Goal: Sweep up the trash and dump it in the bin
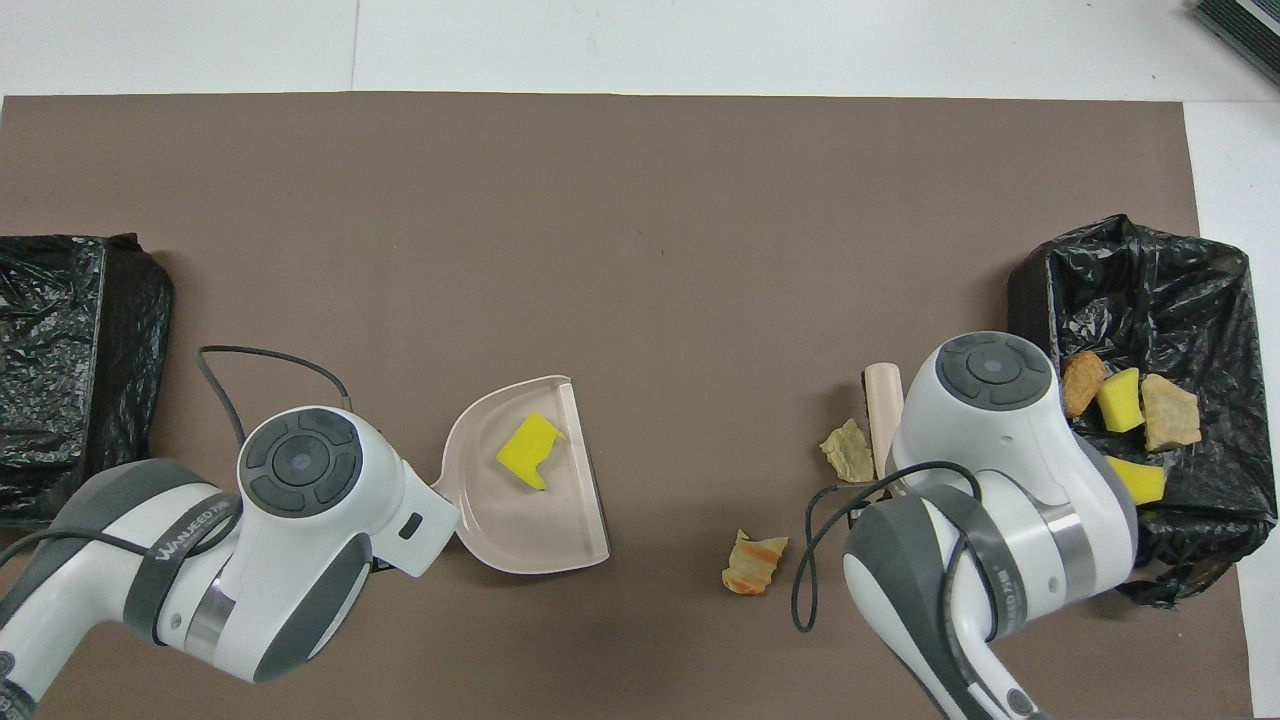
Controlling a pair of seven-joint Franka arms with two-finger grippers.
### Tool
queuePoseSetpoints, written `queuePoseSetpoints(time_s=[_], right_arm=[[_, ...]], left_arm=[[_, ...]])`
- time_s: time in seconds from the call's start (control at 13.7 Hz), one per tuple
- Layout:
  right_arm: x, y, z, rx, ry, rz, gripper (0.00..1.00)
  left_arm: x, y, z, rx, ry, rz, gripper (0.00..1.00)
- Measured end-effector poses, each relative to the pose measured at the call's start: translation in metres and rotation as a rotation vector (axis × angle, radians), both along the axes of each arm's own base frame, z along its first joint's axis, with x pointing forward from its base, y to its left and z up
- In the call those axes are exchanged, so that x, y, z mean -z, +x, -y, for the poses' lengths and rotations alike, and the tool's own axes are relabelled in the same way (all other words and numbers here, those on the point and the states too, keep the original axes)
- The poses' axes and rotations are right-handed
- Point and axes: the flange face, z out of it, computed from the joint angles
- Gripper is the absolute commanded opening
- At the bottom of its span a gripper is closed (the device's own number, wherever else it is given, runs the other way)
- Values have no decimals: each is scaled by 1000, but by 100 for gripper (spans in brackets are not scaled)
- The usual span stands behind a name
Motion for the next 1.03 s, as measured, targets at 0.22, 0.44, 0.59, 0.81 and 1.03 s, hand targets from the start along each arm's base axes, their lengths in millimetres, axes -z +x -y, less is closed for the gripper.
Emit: queuePoseSetpoints(time_s=[0.22, 0.44, 0.59, 0.81, 1.03], right_arm=[[29, -16, -6, 10, -19, -4, 0], [31, -44, -52, -3, 9, -18, 0], [27, -57, -81, 51, 57, 4, 0], [22, -62, -108, 111, 163, 20, 0], [-4, -61, -124, 42, 141, 7, 0]], left_arm=[[4, -19, 1, 21, 10, -9, 0], [3, -28, 3, 33, 11, -6, 0], [4, -28, 2, 32, 9, -3, 0], [5, -28, 1, 31, 8, -2, 0], [5, -27, -1, 26, 7, 0, 0]])
